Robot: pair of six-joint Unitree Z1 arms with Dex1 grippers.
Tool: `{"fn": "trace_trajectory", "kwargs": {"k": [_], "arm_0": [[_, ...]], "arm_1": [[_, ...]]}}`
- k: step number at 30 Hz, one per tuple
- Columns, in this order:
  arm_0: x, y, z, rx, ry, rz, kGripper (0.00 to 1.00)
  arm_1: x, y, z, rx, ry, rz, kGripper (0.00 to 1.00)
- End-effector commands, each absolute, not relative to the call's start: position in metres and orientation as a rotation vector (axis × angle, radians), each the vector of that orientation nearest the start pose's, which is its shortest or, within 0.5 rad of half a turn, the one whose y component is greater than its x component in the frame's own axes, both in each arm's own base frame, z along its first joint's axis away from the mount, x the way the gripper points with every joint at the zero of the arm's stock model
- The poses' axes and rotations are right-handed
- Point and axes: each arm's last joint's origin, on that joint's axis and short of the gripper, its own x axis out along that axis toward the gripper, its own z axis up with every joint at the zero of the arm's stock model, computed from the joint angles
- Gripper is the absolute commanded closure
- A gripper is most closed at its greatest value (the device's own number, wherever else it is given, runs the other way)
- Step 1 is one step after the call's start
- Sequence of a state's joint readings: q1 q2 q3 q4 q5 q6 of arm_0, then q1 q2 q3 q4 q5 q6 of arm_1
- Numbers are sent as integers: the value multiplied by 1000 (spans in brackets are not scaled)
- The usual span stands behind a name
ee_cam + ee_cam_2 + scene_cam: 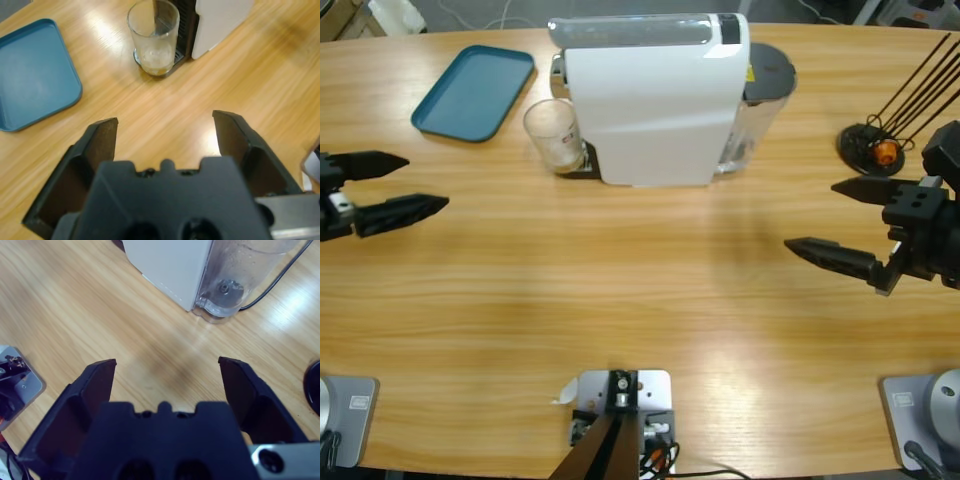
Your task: Pour coffee
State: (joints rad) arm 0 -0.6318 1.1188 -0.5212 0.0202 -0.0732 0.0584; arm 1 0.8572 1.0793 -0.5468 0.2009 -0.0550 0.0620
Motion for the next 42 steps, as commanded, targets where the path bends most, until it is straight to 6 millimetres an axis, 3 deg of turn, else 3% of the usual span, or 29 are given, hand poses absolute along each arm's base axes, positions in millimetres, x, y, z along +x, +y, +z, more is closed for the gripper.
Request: {"fn": "trace_trajectory", "kwargs": {"k": [1,6,17,42], "arm_0": [[175,-136,237,227,647,-712,174],[203,-157,212,225,639,-714,170],[238,-179,182,192,555,-714,165],[260,-182,160,154,551,-810,165]], "arm_1": [[95,108,266,-286,731,736,101],[96,109,266,-282,739,739,101],[97,110,265,-279,747,735,97],[99,113,264,-277,764,728,96]]}}
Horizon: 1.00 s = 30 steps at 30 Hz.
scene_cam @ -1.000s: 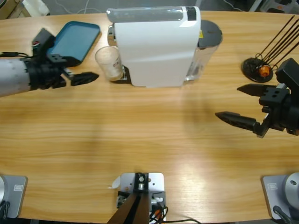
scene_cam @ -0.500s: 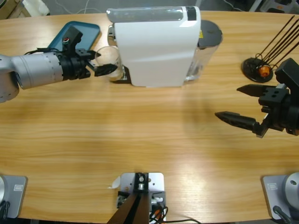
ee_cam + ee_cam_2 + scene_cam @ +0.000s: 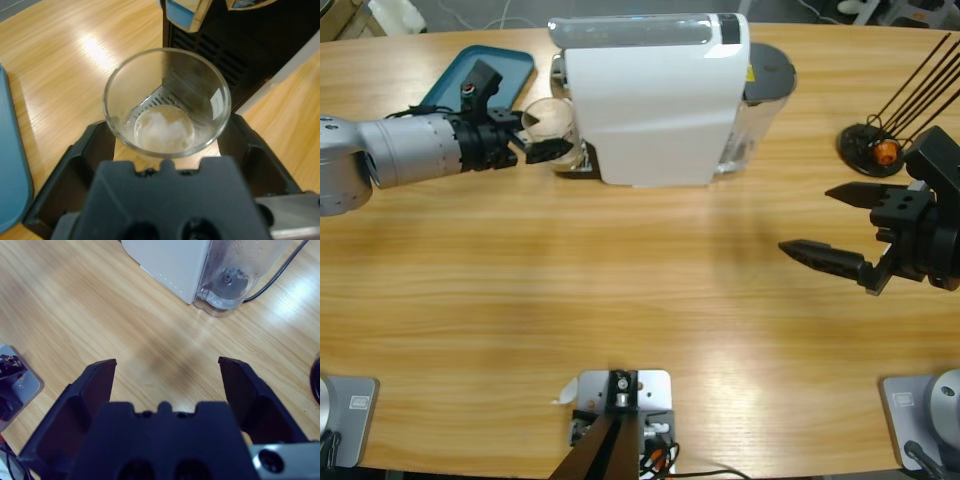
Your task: Pour coffee
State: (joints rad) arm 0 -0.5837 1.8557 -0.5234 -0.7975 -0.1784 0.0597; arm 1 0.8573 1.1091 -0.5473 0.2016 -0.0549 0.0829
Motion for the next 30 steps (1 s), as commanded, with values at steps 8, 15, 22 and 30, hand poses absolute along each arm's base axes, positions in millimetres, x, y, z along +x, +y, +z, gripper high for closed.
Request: {"fn": "trace_trajectory", "kwargs": {"k": [8,15,22,30], "arm_0": [[265,-183,159,149,539,-813,175],[268,-177,163,141,524,-795,579],[266,-176,163,138,525,-810,658],[259,-146,183,150,475,-640,653]], "arm_1": [[100,114,264,-277,766,729,99],[100,114,263,-277,770,733,101],[100,114,263,-277,770,733,101],[100,114,263,-277,769,733,101]]}}
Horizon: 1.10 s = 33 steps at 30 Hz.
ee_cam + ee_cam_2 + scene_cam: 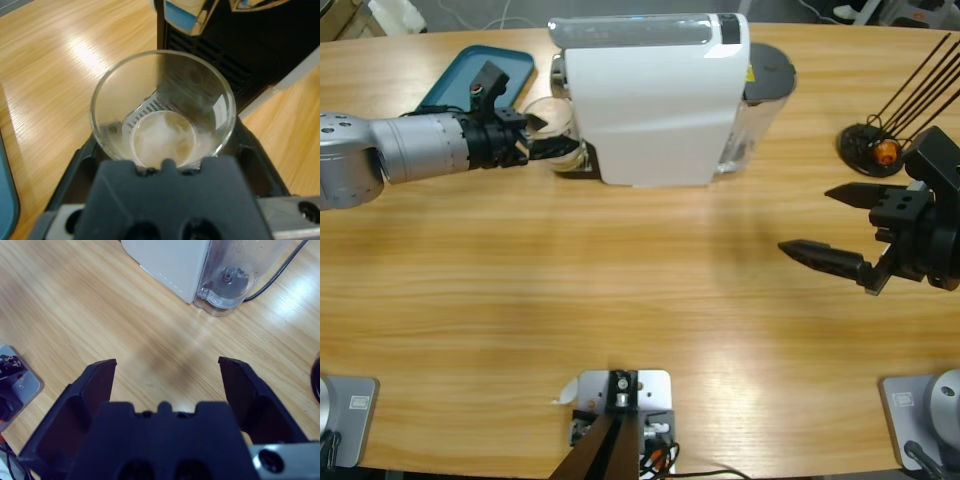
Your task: Pour coffee
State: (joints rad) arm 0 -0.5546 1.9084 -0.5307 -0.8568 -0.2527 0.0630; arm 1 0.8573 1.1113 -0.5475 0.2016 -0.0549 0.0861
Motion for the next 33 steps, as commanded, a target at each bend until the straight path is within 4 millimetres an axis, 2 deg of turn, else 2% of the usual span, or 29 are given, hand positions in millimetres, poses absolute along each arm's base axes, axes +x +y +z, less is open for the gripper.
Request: {"fn": "trace_trajectory", "kwargs": {"k": [1,5,9,14,21,27,33], "arm_0": [[261,-138,187,140,463,-612,653],[273,-114,205,106,409,-523,653],[288,-91,209,64,402,-430,653],[307,-67,198,38,427,-343,652],[332,-47,176,11,470,-281,650],[345,-43,154,-12,517,-261,648],[350,-38,153,-48,530,-246,609]], "arm_1": [[100,114,264,-276,768,733,101],[99,113,264,-275,765,732,101],[99,112,264,-274,761,731,101],[98,112,264,-273,760,733,101],[99,112,264,-273,760,733,101],[99,113,264,-272,763,730,101],[100,113,263,-271,765,726,101]]}}
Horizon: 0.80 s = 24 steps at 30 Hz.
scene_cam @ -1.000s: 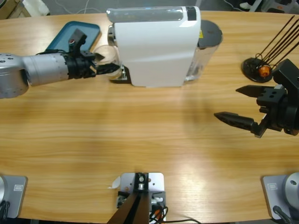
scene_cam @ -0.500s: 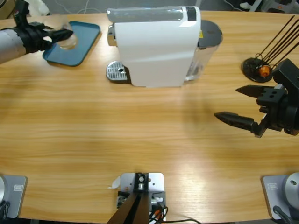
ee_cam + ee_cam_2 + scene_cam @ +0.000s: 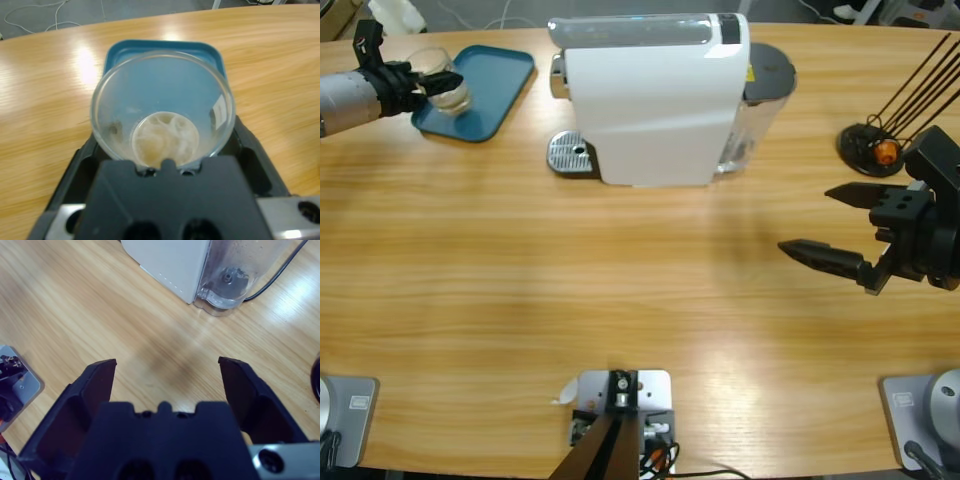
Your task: Pour coffee
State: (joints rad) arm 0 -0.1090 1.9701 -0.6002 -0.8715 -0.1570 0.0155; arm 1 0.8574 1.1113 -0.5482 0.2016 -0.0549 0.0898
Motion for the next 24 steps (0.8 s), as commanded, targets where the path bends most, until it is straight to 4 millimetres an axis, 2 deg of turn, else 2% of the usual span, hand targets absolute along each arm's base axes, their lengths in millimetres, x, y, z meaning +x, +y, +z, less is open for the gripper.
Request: {"fn": "trace_trajectory", "kwargs": {"k": [1,3,5,8,20,22,24], "arm_0": [[350,-37,153,-49,530,-246,534],[350,-37,153,-50,531,-249,467],[350,-38,153,-51,535,-253,327],[348,-38,152,-54,556,-260,240],[338,-37,154,-57,619,-258,243],[328,-36,158,-56,611,-252,245],[314,-34,172,-52,580,-247,214]], "arm_1": [[100,113,263,-270,765,725,101],[100,113,264,-268,764,723,101],[99,113,264,-266,763,721,101],[99,113,264,-266,761,721,101],[99,112,265,-262,755,718,101],[99,112,265,-262,755,719,101],[99,112,265,-260,755,719,101]]}}
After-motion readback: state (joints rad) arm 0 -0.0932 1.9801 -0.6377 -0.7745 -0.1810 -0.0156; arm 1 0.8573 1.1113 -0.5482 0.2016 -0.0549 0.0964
